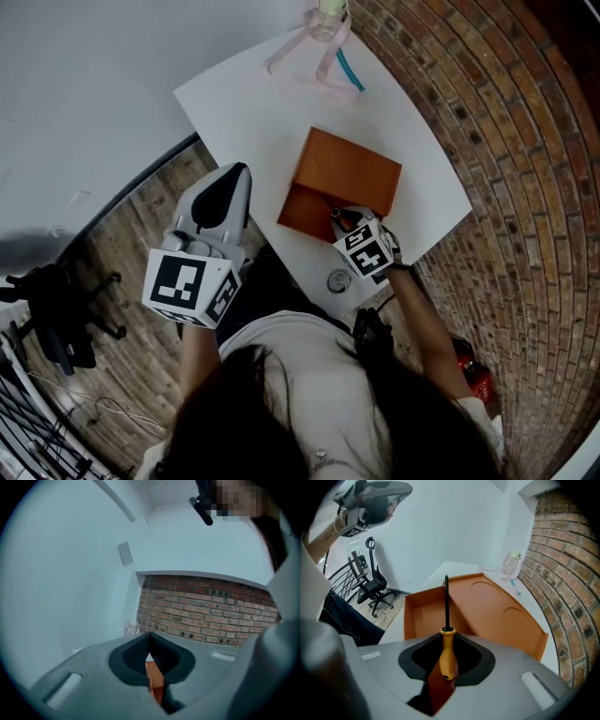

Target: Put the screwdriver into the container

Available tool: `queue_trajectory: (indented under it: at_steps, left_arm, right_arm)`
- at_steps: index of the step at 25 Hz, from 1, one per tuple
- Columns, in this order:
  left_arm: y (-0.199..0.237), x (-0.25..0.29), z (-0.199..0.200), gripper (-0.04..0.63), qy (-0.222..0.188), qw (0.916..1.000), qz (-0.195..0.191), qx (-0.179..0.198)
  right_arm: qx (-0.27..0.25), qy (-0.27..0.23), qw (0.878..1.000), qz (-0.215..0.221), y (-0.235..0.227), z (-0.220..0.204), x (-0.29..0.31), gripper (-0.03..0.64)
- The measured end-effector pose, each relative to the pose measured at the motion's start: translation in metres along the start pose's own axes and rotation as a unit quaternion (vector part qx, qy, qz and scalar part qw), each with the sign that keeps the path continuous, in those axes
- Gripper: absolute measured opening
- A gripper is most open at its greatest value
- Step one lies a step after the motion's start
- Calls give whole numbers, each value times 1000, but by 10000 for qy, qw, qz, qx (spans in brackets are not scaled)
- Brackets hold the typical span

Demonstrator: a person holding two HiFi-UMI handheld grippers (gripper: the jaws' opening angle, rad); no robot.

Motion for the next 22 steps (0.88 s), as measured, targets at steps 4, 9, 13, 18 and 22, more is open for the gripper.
queue_trajectory:
  at_steps: [4,9,13,18,22]
  left_arm:
    - [3,-1,-3,0,38,10000,47,24]
    - [8,-2,-5,0,84,9999,124,21]
    - [9,-1,-6,0,97,9998,160,-15]
    - [9,1,-9,0,143,9998,149,15]
    - [9,4,-9,0,160,9998,150,-19]
  right_arm:
    - [-60,102,9999,73,1,0,7,84]
    - [-90,182,9996,193,2,0,13,83]
    - [-116,236,9993,281,2,1,17,83]
    - [-137,346,9986,385,3,-1,22,83]
    - [-139,390,9982,427,2,-2,25,81]
Point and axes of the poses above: the fingertips, and each gripper's own axes: x forward along the fingers, y to its left, z out of its top, the point moved 1 cm from there along -x, backward along the fingers, and after that the axes turned 10 degrees about z, right-handed, at the moved point
